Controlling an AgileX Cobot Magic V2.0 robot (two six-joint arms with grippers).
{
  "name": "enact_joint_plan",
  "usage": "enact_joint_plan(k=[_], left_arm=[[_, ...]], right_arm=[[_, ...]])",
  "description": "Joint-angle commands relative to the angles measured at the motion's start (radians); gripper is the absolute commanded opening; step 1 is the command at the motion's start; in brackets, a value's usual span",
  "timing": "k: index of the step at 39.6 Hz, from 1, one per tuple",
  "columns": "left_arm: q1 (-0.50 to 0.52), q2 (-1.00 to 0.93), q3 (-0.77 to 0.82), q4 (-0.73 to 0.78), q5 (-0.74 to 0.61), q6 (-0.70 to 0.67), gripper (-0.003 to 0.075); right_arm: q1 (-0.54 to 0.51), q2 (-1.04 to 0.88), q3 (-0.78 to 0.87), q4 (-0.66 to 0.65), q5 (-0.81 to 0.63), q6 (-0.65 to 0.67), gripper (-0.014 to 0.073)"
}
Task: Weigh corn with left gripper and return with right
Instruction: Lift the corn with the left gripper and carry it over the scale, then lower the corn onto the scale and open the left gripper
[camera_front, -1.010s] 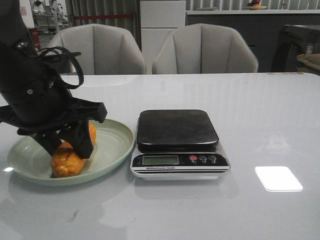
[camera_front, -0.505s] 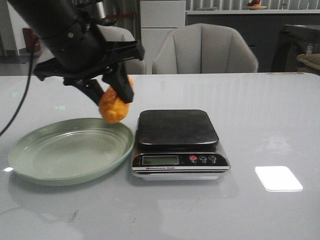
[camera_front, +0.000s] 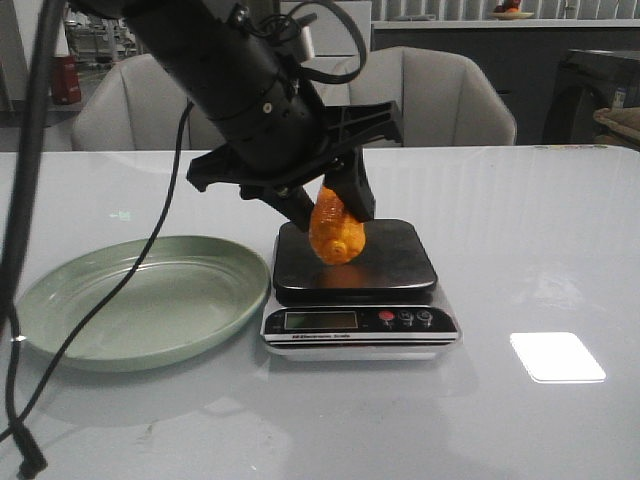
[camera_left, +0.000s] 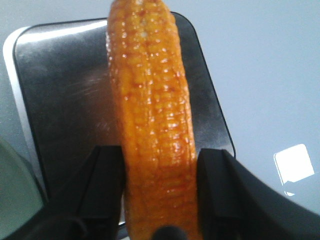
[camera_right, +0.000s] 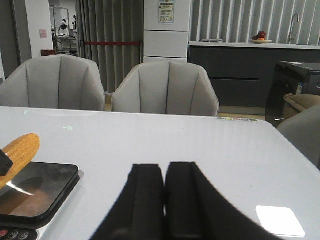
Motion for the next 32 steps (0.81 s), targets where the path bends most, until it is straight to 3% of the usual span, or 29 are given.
enact_joint_plan(k=[1,7,18,32], left_arm=[[-0.011,-0.038,-0.037,-0.021,-0.058,-0.002,0.0433],[-0.011,-0.028,-0.037,-0.015,-0.046,0.002,0.054],[-0.011,-0.092,-0.049,-0.003,-0.053,0.002,0.0535],[0.02,-0.325,-0.018,0.12,0.011,0.002,0.0535]], right_arm=[[-0.005,-0.017,0.007,-0.012,-0.086,-0.004,0.0159],[-0.005,-0.017,0.007,-0.012,-0.086,-0.004,0.0159],[-0.005,-0.017,0.007,-0.012,-0.086,-0.004,0.0159],[-0.005,-0.017,0.007,-0.012,-0.086,-0.004,0.0159]])
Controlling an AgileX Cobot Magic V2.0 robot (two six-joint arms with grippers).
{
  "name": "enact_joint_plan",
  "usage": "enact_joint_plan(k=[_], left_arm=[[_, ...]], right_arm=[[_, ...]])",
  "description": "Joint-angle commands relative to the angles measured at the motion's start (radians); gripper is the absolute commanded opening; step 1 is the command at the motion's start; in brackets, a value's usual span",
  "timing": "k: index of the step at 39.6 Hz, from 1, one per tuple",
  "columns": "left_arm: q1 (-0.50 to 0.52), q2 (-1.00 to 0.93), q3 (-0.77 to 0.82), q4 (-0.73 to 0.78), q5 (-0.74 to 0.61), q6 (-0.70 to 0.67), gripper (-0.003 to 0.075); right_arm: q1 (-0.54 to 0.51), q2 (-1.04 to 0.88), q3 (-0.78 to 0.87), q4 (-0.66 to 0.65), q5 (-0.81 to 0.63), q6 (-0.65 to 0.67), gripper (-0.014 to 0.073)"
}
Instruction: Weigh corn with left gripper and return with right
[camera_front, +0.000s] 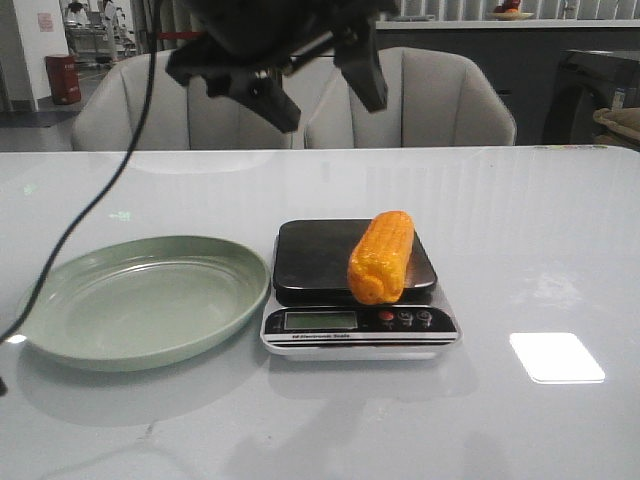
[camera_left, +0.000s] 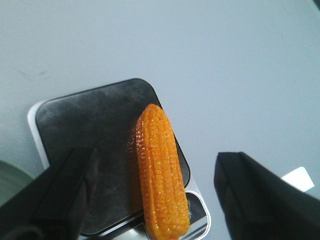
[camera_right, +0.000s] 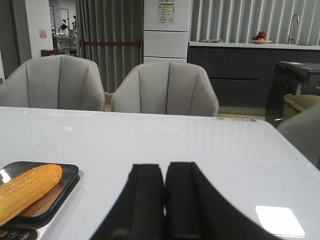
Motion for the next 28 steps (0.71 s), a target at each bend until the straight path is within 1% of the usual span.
enact_joint_plan(k=[1,6,13,16,22,28], left_arm=[[0.016,-0.125,-0.001,0.03,-0.034,0.002,0.0535],[0.03,-0.259,0.086,0.057,-0.028,0.004,0.0535],[0.031,-0.485,0.239,0.233,0.005,0.005,0.0535],[0.032,-0.577,0.309,0.268,-0.004,0.005,0.0535],[0.032,-0.789,0.446,0.271,-0.05,0.005,0.0535],[0.032,-0.995,0.56,0.271,-0.032,0.005,0.0535]], right_arm=[[-0.005,-0.017,0.007,-0.012,-0.086,-0.004,0.0159],[-0.005,-0.017,0.007,-0.012,-0.086,-0.004,0.0159],[-0.005,-0.016,0.007,-0.012,-0.086,-0.004,0.0159],[-0.005,-0.016,0.007,-0.012,-0.086,-0.004,0.0159],[-0.005,-0.016,0.007,-0.012,-0.086,-0.004,0.0159],[-0.005,-0.016,0.007,-0.012,-0.086,-0.004,0.0159]])
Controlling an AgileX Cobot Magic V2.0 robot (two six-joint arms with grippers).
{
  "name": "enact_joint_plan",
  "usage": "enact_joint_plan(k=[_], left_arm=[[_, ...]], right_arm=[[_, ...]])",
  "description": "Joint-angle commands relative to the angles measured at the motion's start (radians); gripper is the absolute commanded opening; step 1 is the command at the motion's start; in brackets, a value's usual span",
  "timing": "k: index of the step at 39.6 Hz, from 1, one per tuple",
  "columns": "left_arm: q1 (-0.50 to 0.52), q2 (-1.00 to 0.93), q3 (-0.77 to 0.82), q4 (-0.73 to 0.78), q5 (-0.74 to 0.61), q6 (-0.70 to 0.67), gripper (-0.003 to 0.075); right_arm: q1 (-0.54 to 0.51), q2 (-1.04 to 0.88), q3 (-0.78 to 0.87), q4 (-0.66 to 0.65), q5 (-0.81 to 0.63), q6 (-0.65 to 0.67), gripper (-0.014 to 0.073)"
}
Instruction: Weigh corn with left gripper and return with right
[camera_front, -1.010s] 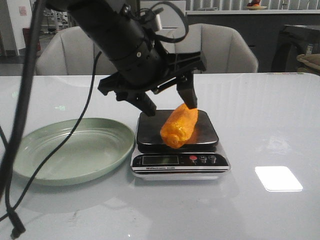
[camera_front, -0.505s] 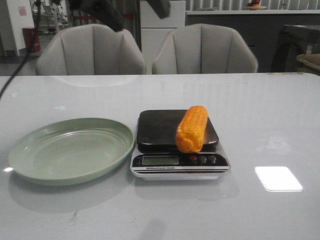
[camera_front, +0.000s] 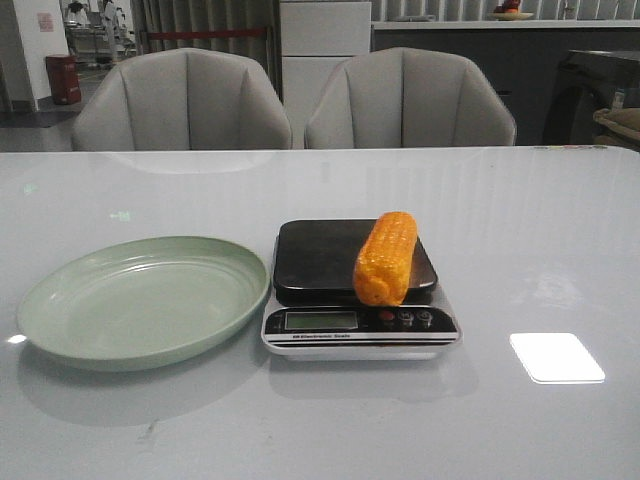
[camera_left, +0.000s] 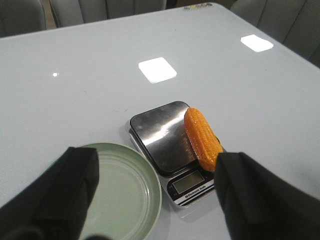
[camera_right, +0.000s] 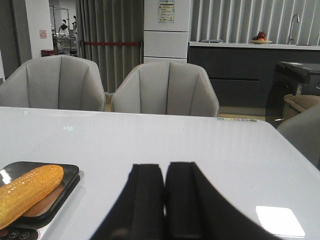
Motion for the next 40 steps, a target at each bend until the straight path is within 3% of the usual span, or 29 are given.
enact_joint_plan(k=[1,17,21,27,33,40], left_arm=[[0.002,-0.117,0.032,0.004,-0.056,0.0,0.0535],[0.002,-0.621,0.265,0.057,0.076,0.0,0.0522],[0.002,-0.71,0.299,0.072,0.107,0.0,0.042],[0.002,-0.792,0.35,0.074,0.109,0.0,0.0106],[0.002,-0.797,0.368,0.084,0.107,0.0,0.0131],[0.002,-0.797,0.368,0.084,0.107,0.0,0.0114]], right_arm=[[-0.005,-0.016,0.007,-0.012,-0.086,-0.004,0.0159],[-0.005,-0.016,0.007,-0.012,-0.086,-0.004,0.0159],[-0.005,-0.016,0.007,-0.012,-0.087,-0.004,0.0159],[-0.005,-0.016,0.006,-0.012,-0.13,-0.004,0.0159],[-0.005,-0.016,0.001,-0.011,-0.252,-0.004,0.0159],[-0.005,0.007,-0.102,-0.011,-0.023,0.005,0.0159]])
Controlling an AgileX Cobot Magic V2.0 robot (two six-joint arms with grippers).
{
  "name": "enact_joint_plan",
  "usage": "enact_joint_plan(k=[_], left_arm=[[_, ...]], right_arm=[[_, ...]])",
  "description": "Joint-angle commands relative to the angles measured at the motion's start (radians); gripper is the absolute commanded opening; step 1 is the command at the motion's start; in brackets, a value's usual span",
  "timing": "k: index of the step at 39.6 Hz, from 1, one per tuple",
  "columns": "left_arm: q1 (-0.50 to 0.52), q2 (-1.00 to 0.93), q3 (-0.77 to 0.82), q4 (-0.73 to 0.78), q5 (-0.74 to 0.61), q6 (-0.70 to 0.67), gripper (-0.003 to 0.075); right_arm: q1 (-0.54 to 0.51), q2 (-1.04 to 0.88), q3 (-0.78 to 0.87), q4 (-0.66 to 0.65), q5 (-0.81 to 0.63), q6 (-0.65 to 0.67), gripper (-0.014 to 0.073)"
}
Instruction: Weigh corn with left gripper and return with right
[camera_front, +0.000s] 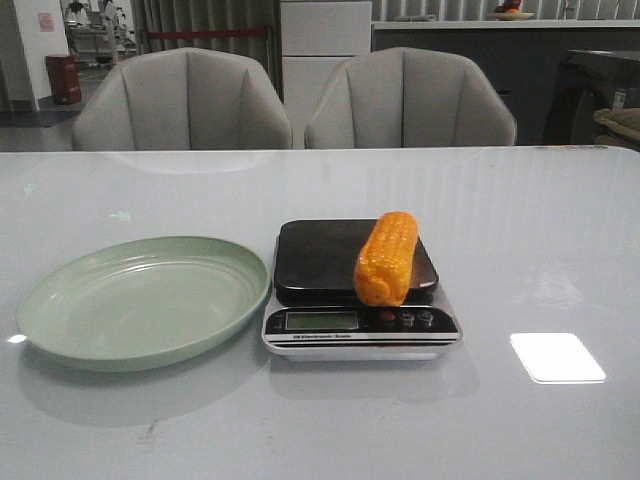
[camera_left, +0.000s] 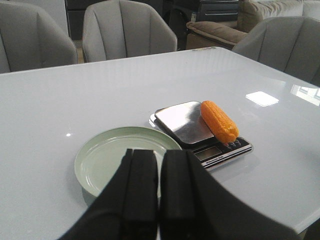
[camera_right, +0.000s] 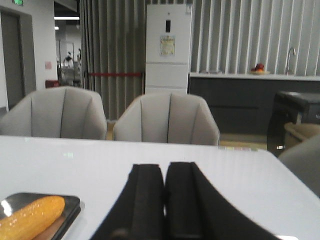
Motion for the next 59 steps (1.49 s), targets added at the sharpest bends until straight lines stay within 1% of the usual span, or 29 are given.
enact_joint_plan(k=[1,8,15,18,22,27,32,35,40,44,45,48,54,59], left_arm=[[0.002,-0.005,-0.023,0.007,-0.078,-0.002,0.0114],[0.002,-0.005,-0.023,0.007,-0.078,-0.002,0.0114],[0.002,-0.005,-0.023,0.007,-0.078,-0.002,0.0114],[0.002,-0.005,-0.023,0.007,-0.078,-0.002,0.0114],[0.002,-0.005,-0.023,0.007,-0.078,-0.002,0.0114],[0.002,-0.005,-0.023,0.007,-0.078,-0.002,0.0114],[0.002,-0.005,-0.023,0.007,-0.078,-0.002,0.0114],[0.002,-0.005,-0.023,0.007,-0.078,-0.002,0.0114],[0.002,-0.005,-0.023,0.007,-0.078,-0.002,0.0114],[0.002,-0.005,-0.023,0.007,-0.078,-0.002,0.0114],[0.002,-0.005,-0.023,0.007,-0.078,-0.002,0.0114],[0.002,-0.005,-0.023,0.007,-0.078,-0.002,0.0114],[0.002,-0.005,-0.023,0.007,-0.078,-0.002,0.0114],[0.002,-0.005,-0.023,0.007,-0.078,-0.002,0.0114]], right_arm=[[-0.005,0.022,-0.093,-0.011,0.059,0.003,0.0159],[-0.005,0.181,-0.219,-0.001,0.176,0.003,0.0159],[-0.005,0.308,-0.352,0.05,0.378,0.003,0.0159],[-0.005,0.336,-0.377,0.056,0.428,0.003,0.0159],[-0.005,0.343,-0.377,0.056,0.446,0.003,0.0159],[-0.005,0.343,-0.376,0.05,0.426,0.002,0.0159],[0.011,0.362,-0.377,0.056,0.437,0.002,0.0164],[0.041,0.393,-0.386,0.056,0.448,0.002,0.0223],[0.105,0.468,-0.424,0.062,0.458,0.002,0.0429],[0.152,0.556,-0.485,0.062,0.497,0.002,0.0611],[0.161,0.583,-0.5,0.064,0.51,0.002,0.0622],[0.193,0.66,-0.557,0.083,0.547,0.002,0.0607],[0.247,0.819,-0.687,0.192,0.636,0.002,0.0608],[0.284,0.969,-0.797,0.243,0.681,0.003,0.0608]])
